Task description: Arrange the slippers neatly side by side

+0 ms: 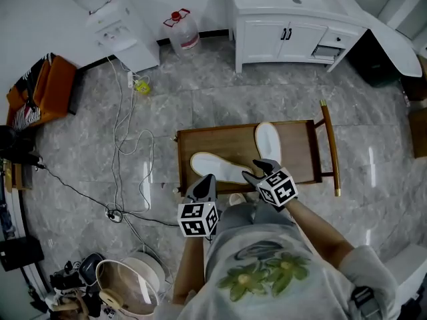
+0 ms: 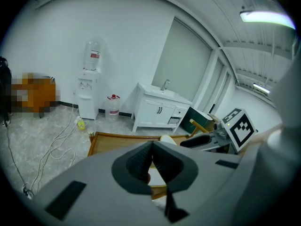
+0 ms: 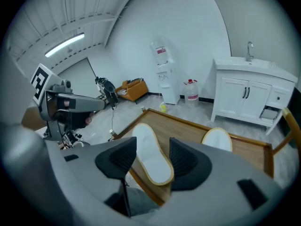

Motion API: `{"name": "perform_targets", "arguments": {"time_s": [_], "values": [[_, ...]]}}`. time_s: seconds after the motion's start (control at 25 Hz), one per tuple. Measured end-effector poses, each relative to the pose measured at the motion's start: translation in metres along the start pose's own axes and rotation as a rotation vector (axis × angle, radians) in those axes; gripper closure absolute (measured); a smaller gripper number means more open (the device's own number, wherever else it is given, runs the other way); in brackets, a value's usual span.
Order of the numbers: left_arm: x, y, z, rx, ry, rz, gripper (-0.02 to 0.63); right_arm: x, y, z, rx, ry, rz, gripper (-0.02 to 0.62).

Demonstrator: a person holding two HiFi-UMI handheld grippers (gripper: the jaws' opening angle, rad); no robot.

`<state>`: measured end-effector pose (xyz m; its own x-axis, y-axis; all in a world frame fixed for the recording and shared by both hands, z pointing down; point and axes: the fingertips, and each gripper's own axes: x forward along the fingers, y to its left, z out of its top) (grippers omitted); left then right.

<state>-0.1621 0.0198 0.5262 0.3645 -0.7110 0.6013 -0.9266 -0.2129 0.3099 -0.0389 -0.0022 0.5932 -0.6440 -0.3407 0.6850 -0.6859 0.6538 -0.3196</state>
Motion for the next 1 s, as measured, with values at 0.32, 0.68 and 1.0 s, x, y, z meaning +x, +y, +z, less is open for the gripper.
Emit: {"name": "perform_targets", "arguments": {"time_s": [0.32,0.68,1.0], "values": [[-0.019,0.023,-0.012,-0.053,-0.018,0.069,0.591,0.036,0.036,0.012,-0.125,0.059,0.103,0.364],[-0.021,0.033,-0.022,-0.093,-0.020,0.095,0.591,0.075,0.053,0.010,-0.235,0.146,0.146,0.354],[-0.013,0.039,-0.031,-0.114,0.005,0.088,0.591,0.113,0.056,0.000,-0.286,0.228,0.163,0.351]]}}
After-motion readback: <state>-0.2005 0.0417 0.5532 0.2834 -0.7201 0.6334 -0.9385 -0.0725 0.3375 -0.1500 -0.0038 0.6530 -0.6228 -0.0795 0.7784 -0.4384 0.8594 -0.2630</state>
